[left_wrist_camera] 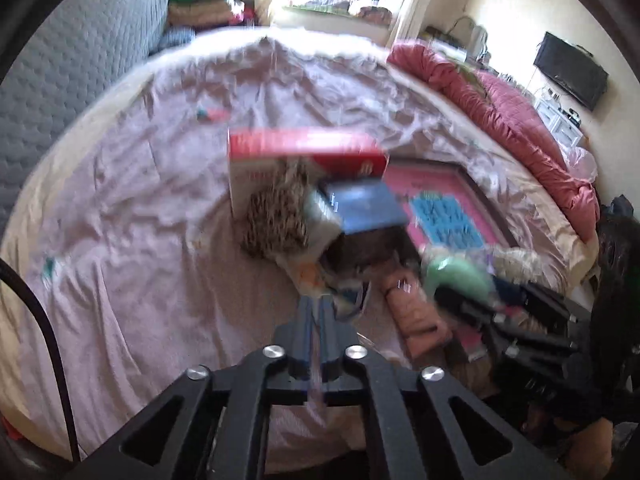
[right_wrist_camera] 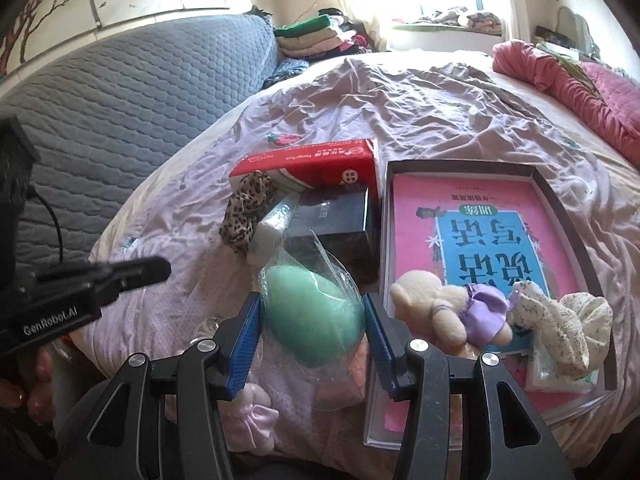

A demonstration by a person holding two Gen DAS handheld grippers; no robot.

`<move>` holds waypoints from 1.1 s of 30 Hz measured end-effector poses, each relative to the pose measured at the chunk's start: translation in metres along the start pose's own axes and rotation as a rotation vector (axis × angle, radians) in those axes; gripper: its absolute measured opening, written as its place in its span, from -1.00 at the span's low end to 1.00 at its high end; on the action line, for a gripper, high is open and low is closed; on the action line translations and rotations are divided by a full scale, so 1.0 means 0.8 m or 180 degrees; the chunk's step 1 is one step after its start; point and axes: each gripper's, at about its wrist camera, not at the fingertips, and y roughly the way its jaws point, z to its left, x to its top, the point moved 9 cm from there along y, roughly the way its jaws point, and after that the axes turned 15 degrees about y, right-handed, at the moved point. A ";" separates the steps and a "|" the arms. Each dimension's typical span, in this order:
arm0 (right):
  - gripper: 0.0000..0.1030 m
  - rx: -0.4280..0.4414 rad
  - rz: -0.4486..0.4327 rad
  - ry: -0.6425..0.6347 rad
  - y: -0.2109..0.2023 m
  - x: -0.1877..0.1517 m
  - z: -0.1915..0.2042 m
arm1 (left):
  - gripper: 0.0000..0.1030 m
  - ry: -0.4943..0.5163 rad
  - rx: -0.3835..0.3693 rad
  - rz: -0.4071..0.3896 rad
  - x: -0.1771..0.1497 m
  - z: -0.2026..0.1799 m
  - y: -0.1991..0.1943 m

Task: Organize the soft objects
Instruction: 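Grasp and lift the cream teddy bear with pink bow using the left tool, then carry the bowed teddy with the left tool while the right tool carries the green bag over the tray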

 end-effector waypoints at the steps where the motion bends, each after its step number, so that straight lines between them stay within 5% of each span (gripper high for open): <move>1: 0.01 0.0000 0.0000 0.0008 0.001 0.001 -0.001 | -0.88 -0.0080 -0.0084 0.0038 -0.007 -0.001 0.004; 3: 0.01 0.0024 -0.0002 0.0029 0.000 0.001 -0.002 | -0.68 -0.0112 -0.0255 0.0069 -0.015 -0.011 0.009; 6: 0.01 0.0026 -0.0020 0.0027 -0.002 0.002 -0.001 | 0.08 0.0015 -0.0304 0.0231 -0.034 -0.029 0.022; 7: 0.01 0.0029 -0.0023 0.0031 -0.002 0.002 -0.002 | 0.17 0.0018 -0.0301 0.0306 -0.039 -0.032 0.027; 11: 0.01 0.0031 -0.0039 0.0029 -0.003 0.004 -0.002 | 0.19 -0.0079 -0.0426 0.0444 -0.052 -0.054 0.045; 19: 0.01 0.0008 -0.0071 0.0065 -0.006 0.007 -0.009 | 0.21 -0.0143 0.0183 0.0701 -0.061 -0.049 0.078; 26: 0.01 -0.0011 -0.0093 0.0086 -0.009 0.009 -0.014 | 0.21 -0.0140 0.0361 0.0862 -0.077 -0.044 0.102; 28: 0.01 -0.0012 -0.0103 0.0098 -0.010 0.010 -0.016 | -0.10 -0.0079 0.0449 0.0912 -0.080 -0.043 0.103; 33: 0.01 -0.0027 -0.0134 0.0146 -0.014 0.014 -0.021 | -0.42 -0.0127 0.0329 0.0869 -0.079 -0.039 0.099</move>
